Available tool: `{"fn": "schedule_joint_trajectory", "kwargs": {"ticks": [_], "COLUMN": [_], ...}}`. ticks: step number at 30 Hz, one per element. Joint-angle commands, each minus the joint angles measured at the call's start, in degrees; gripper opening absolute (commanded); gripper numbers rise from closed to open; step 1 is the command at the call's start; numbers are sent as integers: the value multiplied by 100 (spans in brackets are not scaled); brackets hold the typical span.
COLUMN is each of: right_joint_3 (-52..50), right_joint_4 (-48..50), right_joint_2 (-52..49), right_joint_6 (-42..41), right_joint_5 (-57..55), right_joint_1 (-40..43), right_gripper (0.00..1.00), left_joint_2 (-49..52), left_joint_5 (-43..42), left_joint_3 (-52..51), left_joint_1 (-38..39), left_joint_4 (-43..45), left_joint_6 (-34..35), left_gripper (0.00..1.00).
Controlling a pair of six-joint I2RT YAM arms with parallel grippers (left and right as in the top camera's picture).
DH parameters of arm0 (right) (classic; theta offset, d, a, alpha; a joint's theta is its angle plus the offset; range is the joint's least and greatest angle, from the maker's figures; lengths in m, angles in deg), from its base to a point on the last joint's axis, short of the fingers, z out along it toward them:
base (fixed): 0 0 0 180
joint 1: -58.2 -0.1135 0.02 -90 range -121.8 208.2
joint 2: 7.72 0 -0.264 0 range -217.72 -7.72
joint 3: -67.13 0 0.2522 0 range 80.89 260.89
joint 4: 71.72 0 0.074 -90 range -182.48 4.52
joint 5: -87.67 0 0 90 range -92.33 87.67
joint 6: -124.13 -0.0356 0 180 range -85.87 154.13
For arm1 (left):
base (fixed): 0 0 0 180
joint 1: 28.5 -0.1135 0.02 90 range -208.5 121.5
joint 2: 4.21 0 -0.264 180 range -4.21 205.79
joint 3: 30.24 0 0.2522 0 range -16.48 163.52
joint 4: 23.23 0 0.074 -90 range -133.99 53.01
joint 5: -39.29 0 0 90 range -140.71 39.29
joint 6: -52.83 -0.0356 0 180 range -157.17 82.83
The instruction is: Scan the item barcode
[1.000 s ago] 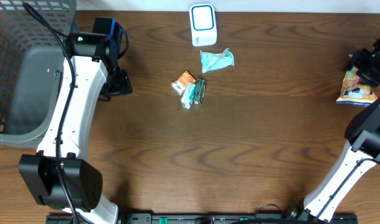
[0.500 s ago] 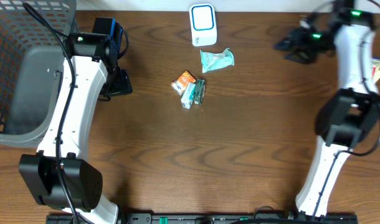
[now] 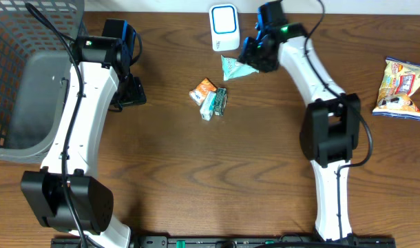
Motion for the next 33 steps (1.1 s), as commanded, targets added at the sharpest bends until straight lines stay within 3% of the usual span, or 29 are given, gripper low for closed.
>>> {"fn": "schedule_joint_trajectory", "kwargs": {"ticks": [1, 4, 8, 15, 25, 29, 33], "right_joint_3": [-249, -516, -809, -901, -846, -846, -848], "right_joint_4": [256, 470, 688, 315, -1451, -1720, -1552], "right_joint_2": [236, 234, 234, 267, 1078, 1364, 1408], "right_joint_6": [-1036, -1440, -1366, -356, 1121, 1147, 1729], "right_joint_5": [-929, -1504, -1871, -1958, -2046, -1895, -940], "right_joint_1": [-170, -330, -411, -306, 188, 284, 236], "right_gripper": [49, 49, 49, 31, 29, 33, 37], "left_joint_2": [-7, -9, -7, -7, -7, -7, -7], "left_joint_5": [116, 116, 116, 116, 116, 116, 116], "left_joint_3": [-24, -24, -24, -24, -24, -24, -24], "left_joint_1": [-15, -15, -15, -15, -15, -15, -15], "left_joint_4": [-20, -20, -22, -20, -20, -20, -22], "left_joint_6": [-74, -74, -74, -74, -74, -74, -74], "left_gripper": [98, 98, 98, 98, 98, 97, 98]}}
